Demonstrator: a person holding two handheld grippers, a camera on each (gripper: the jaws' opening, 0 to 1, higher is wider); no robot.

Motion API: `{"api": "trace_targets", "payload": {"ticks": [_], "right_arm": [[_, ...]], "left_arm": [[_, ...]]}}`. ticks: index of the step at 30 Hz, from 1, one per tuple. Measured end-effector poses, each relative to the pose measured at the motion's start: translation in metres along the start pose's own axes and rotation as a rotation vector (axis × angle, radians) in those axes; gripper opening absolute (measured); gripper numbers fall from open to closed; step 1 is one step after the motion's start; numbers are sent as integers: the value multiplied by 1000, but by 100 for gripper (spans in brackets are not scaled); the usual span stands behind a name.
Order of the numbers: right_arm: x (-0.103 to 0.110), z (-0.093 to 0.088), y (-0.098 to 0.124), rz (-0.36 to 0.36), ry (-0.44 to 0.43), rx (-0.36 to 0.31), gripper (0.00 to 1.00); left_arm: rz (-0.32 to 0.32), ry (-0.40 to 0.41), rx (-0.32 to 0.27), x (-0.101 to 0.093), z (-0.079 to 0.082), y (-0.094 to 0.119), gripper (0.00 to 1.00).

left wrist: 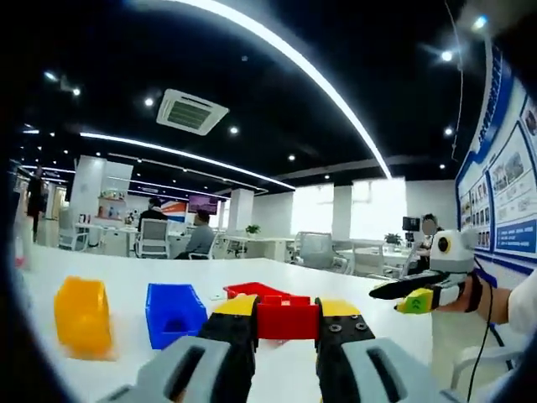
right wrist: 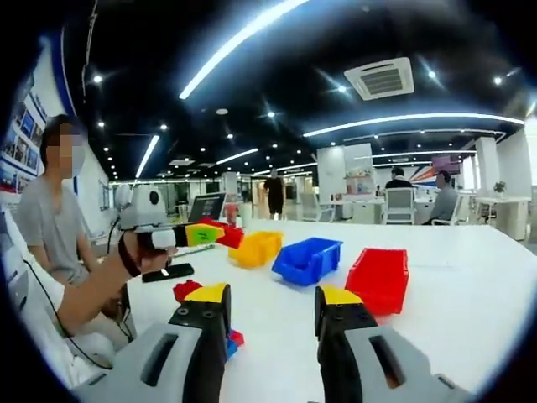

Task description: Take apart the toy blocks one by one and place each separated block into its matching bin, sorting the blocks by their type until all the connected pieces are disassembled and separated into the correct bins

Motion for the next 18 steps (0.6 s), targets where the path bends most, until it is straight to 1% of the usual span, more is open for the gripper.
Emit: {"api": "trace_targets", "payload": {"ticks": [3,4,6,7,11,15,18], "right_arm": [[-1,-2,4,-8,-12,-5,41],[-1,-2,4,-9,-13,-5,40],[1,-2,8,-9,-18,-10,40],[1,-2,10,-11,-17,-12,40],[3,-1,15,-12,-8,-13,40],[2,-2,18,-15,-6,-11,39],[-2,-2,19,-22,-7,-10,39]], "left_arm": [[-42,4,31,0,3,-28,27],[-45,4,35,0,3,-31,27],[-55,-3,49,3,5,-55,27],[-62,-12,71,6,3,-69,27],[-79,-19,114,13,0,-110,27],[-87,3,139,22,-7,-149,27],[-79,5,160,29,-13,-169,27]]}}
Point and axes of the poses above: the point that each gripper's makers call its tool centre point, and the gripper's own axes: y roughly backward along the fingers, x roughly to its left, z roughly out of its top, the point moved 5 cm from there along y, roughly backward along the fingers, and after that the axes turned 6 degrees about y, right-handed, at the moved point
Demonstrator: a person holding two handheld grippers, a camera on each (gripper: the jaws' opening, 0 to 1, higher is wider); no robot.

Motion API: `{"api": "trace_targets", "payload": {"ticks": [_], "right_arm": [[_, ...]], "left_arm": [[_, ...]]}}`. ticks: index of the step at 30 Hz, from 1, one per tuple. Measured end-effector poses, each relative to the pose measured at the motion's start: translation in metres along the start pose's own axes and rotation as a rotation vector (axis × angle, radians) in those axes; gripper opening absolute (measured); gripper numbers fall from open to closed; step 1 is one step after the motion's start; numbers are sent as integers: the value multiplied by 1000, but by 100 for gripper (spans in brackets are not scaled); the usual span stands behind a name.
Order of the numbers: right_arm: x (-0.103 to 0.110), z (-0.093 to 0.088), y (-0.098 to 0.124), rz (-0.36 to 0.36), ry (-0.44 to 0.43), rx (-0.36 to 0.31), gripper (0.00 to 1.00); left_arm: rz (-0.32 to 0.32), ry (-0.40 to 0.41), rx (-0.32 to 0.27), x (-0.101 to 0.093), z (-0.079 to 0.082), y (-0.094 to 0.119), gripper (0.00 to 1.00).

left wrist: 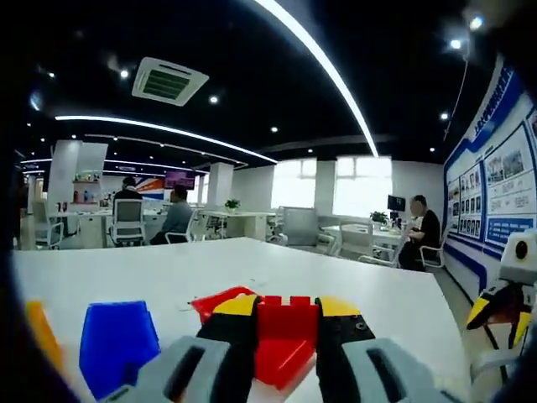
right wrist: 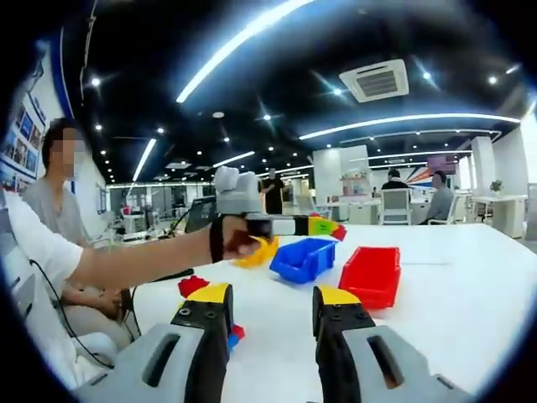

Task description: Take apart the toy blocks one by one and place each separated block into its matching bin, sorting the blocks by their type until all the connected pieces are disassembled and separated into the correct bins

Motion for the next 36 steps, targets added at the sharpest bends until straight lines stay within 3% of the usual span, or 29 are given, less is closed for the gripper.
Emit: {"api": "trace_targets", "payload": {"ticks": [9,15,17,18,19,20,21,22,25,30,36], "right_arm": [[-4,-4,0,-3,-7,9,39],[-7,-7,0,-8,-6,16,39],[-8,-7,1,-13,-6,16,38],[-9,-7,2,-14,-6,16,38],[-9,-7,2,-15,-5,16,38],[-9,-7,3,-15,-5,16,38],[-9,-8,3,-15,-4,17,38],[-9,-8,4,-14,-4,17,38],[-9,-9,5,-17,-4,17,38],[-8,-10,5,-17,-5,14,38],[-6,-10,4,-13,-3,12,38]], "left_arm": [[52,-55,87,18,-16,-63,27],[100,-90,94,24,-24,-84,27],[127,-176,88,27,-26,-87,28],[137,-195,79,27,-26,-88,30],[142,-186,74,27,-27,-89,41],[141,-167,72,28,-26,-90,63],[105,-119,63,24,-26,-90,76],[103,-95,50,23,-24,-89,81],[121,-120,52,25,-19,-78,72],[99,-105,26,20,-3,-57,71],[61,-127,-4,8,13,-5,69]]}}
Point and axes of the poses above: the point that each gripper's makers call its tool centre point, and the gripper's own axes: y roughly backward along the fingers, x roughly to its left, z roughly out of its top, the point moved 5 cm from there along y, roughly backward along the fingers, and after that the axes turned 6 degrees about y, right-handed, at the moved point
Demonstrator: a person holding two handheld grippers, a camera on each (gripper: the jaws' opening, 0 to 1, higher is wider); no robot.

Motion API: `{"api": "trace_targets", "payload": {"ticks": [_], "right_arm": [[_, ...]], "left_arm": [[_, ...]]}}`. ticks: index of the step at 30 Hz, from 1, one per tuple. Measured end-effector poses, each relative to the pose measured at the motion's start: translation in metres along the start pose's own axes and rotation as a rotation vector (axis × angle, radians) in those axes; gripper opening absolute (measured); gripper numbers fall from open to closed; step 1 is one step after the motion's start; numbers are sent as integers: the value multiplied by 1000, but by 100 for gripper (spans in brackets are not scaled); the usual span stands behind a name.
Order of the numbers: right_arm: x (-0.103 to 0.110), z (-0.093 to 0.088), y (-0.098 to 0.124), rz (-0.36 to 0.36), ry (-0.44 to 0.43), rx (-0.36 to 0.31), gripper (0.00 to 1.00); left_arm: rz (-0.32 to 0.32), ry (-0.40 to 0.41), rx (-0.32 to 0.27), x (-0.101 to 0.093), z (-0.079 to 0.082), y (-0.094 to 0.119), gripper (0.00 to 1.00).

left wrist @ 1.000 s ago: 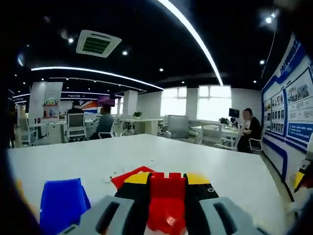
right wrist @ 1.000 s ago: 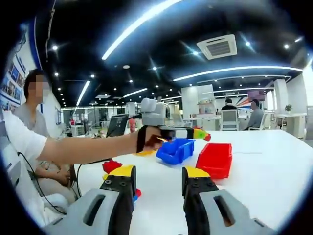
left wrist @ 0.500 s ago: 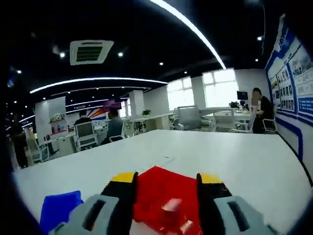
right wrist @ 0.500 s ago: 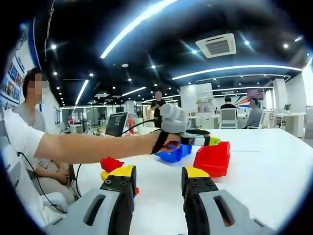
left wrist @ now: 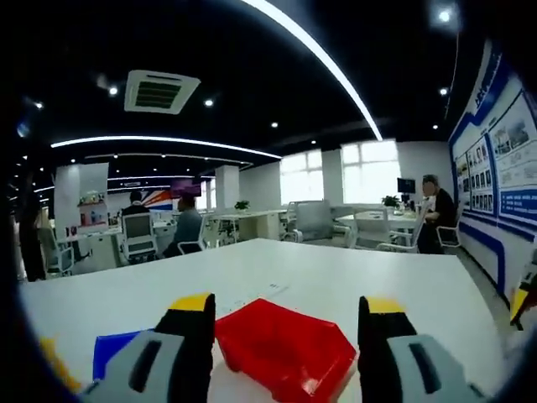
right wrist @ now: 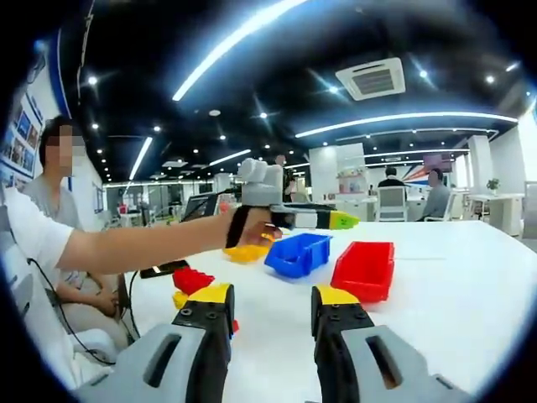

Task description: Take apart the toy blocks one by one and place each separated block into its matching bin, sorting the blocks by their type until all the connected pieces are disassembled and separated into the correct bins

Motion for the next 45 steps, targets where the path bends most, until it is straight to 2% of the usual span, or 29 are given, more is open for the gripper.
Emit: {"api": "trace_targets", "payload": {"ticks": [3,4,5,8,9,16,23,26,33,38,42,45], "right_arm": [[1,0,-1,2,-2,-2,38],[1,1,-1,3,-1,-4,38],[1,1,-1,4,-1,-5,38],[3,4,-2,9,5,-10,38],[4,4,-2,11,8,-10,38],[6,7,-10,30,21,-11,38],[8,1,-17,48,17,-1,39],[8,-1,-17,54,24,4,39],[7,-3,-16,59,33,4,40],[9,-4,-18,69,39,8,40],[15,-5,-21,91,44,13,41],[21,-8,-24,111,47,22,41]], "left_arm": [[-9,4,-33,-2,7,31,69],[-19,11,-52,-4,10,49,69],[-22,11,-57,-5,10,53,69],[-24,11,-101,-7,11,99,69],[-30,35,-132,-8,12,116,69],[-25,81,-204,-15,-1,196,67],[-17,124,-235,-35,-31,243,67],[-18,134,-235,-43,-43,256,67],[-41,108,-158,-58,-74,265,67],[-84,101,-138,-68,-77,257,67],[-156,61,-108,-79,-75,243,65],[-198,66,-81,-83,-76,230,62]]}}
Point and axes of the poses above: the point that each gripper's makers call its tool centre point, and the gripper's own axes: y roughly backward along the fingers, x roughly to its left, z roughly out of its top, the point moved 5 cm from there along y, roughly backward along the fingers, and after that the axes turned 6 degrees about y, right-handed, at the moved point
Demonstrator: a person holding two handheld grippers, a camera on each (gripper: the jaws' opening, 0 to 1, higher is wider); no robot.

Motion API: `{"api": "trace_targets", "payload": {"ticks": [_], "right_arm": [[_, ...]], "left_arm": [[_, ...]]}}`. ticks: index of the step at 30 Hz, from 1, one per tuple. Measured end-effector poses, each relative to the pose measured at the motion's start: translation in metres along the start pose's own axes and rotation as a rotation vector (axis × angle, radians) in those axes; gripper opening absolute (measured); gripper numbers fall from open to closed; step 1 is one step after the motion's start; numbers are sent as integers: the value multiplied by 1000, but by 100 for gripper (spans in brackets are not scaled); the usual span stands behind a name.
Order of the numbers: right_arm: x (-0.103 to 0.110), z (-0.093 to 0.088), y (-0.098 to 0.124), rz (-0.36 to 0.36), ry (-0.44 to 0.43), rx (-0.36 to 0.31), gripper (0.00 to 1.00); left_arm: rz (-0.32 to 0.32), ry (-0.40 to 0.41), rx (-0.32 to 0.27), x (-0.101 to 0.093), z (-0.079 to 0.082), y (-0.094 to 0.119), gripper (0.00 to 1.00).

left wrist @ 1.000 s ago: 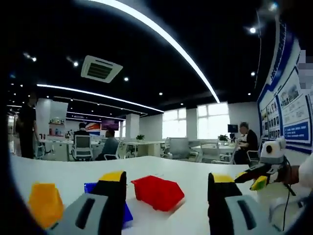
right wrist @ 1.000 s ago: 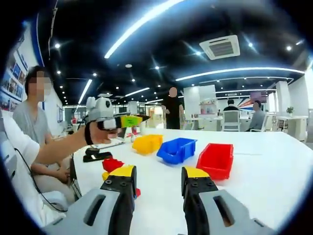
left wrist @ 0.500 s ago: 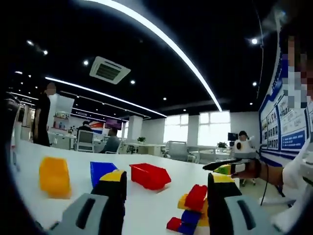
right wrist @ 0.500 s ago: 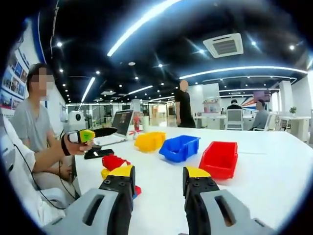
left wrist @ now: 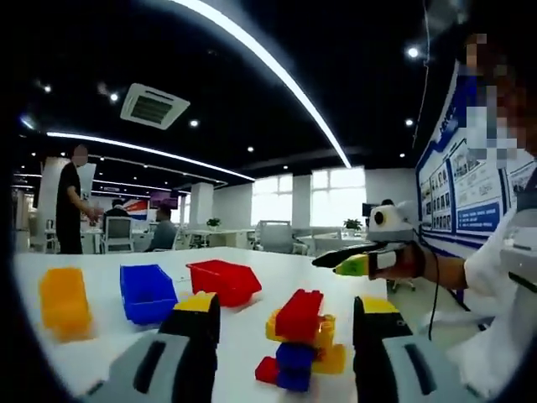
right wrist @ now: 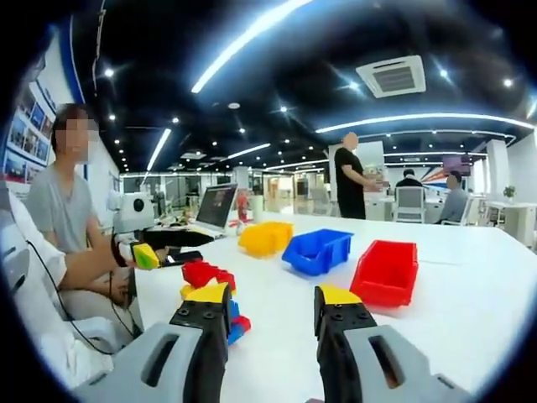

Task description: Take apart the toy blocks one by one and place each separated block into its matching bin, sorting the blocks by their type until all the connected pieces are disassembled and separated into the correct bins

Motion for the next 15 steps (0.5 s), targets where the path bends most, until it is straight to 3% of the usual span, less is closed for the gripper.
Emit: {"api": "trace_targets", "payload": {"ticks": [3,8,11,12,15], "right_arm": [[3,-3,-2,18,2,7,41],[8,-8,-5,47,4,19,42],[12,-10,-7,67,3,24,42],[15,-11,-9,80,0,24,42],[21,-12,-12,99,-2,24,42]], "left_arm": [[-27,13,22,0,-3,-11,54],[-100,59,77,-5,-11,-32,51],[-107,66,91,-4,-13,-38,40],[-106,80,97,-3,-14,-40,32],[-110,103,111,-4,-16,-43,28]]}}
Point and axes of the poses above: the point that each gripper's makers call its tool centre point, and the gripper's own axes: y roughly backward along the fingers, x roughly to its left, z roughly out of its top, the point moved 5 cm from there along y, roughly backward along the fingers, and after that the axes turned 6 degrees about y, right-handed, at the moved point
